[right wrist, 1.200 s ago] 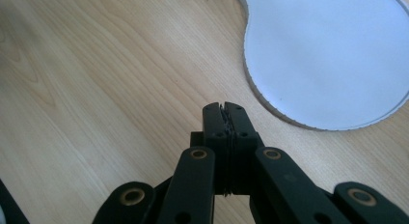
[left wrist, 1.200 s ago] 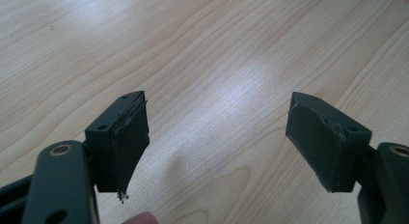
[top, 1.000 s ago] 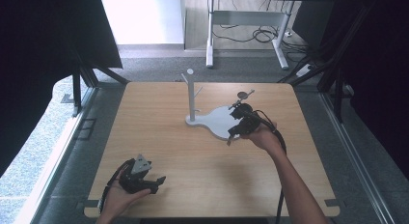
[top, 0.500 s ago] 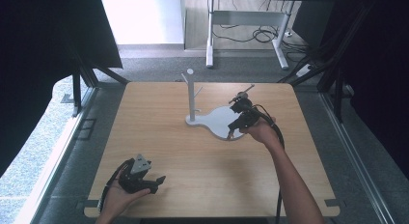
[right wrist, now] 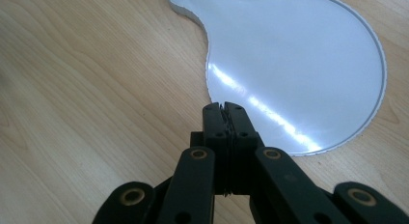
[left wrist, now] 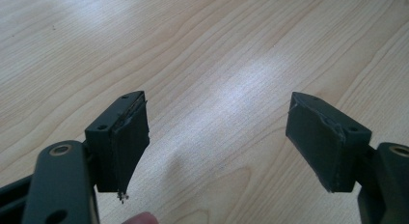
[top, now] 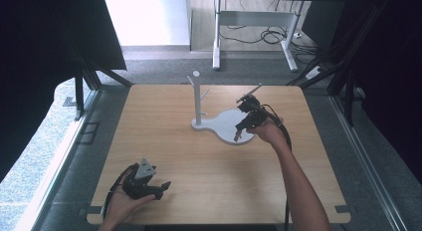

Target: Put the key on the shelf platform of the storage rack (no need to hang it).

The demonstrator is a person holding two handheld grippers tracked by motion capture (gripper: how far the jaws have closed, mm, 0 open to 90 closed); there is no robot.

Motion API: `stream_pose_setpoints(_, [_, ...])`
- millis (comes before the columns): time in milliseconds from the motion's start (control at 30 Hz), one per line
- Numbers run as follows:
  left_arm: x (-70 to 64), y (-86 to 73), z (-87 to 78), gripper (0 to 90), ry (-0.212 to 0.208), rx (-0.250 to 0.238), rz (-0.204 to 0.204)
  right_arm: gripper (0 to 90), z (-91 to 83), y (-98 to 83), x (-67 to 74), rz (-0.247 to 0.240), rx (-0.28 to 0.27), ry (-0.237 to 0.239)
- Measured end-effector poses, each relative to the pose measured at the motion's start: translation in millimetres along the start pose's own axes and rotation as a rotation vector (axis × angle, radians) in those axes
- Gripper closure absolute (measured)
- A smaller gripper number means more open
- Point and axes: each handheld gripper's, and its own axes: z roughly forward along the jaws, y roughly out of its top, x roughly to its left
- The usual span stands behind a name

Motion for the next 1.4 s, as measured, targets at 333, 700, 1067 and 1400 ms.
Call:
stream_pose_setpoints(333, [0.2,-0.5,0.3,23.4,-0.001,-0.002,-0.002,89.8,1.6,7.4,-8.0,0.02,-0.007,-0.008])
stream_pose_setpoints(700, [0.9,-0.4,-0.6,23.3,0.002,-0.005,-0.006,89.8,10.9,13.7,-16.2,0.046,-0.011,-0.004])
stream_pose_setpoints(1067, [1.2,-0.5,-1.1,23.4,0.001,-0.006,-0.005,89.8,23.7,19.7,-21.5,0.069,-0.011,-0.007])
stream_pose_setpoints(1400, [1.7,-0.5,-1.7,23.4,0.001,-0.009,-0.01,89.8,32.5,21.9,-30.8,0.093,-0.007,-0.026])
